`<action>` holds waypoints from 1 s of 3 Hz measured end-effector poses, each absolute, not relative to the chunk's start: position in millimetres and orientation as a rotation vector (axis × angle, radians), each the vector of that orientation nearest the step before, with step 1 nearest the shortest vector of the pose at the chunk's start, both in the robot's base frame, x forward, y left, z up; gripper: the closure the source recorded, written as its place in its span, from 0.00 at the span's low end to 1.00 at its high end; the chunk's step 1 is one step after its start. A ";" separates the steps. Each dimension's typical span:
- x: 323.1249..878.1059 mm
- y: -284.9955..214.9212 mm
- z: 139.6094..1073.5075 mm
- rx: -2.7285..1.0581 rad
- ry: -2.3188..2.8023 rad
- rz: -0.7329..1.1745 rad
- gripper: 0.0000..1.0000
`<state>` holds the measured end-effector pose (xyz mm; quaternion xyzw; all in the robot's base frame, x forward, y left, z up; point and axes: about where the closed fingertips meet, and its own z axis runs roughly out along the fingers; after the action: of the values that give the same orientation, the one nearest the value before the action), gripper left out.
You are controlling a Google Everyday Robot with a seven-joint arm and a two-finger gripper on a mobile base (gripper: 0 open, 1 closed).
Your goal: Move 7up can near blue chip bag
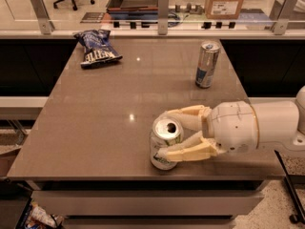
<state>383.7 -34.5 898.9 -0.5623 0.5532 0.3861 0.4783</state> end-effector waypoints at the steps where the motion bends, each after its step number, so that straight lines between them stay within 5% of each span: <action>1: 382.7 -32.6 900.2 -1.378 1.348 0.941 1.00; 3: 412.5 -24.0 917.1 -1.354 1.344 0.944 1.00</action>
Offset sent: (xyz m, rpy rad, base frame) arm 0.0085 0.0032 0.0073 0.0040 -0.0058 0.0106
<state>412.5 -24.0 917.1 -0.5561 0.5521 0.3878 0.4852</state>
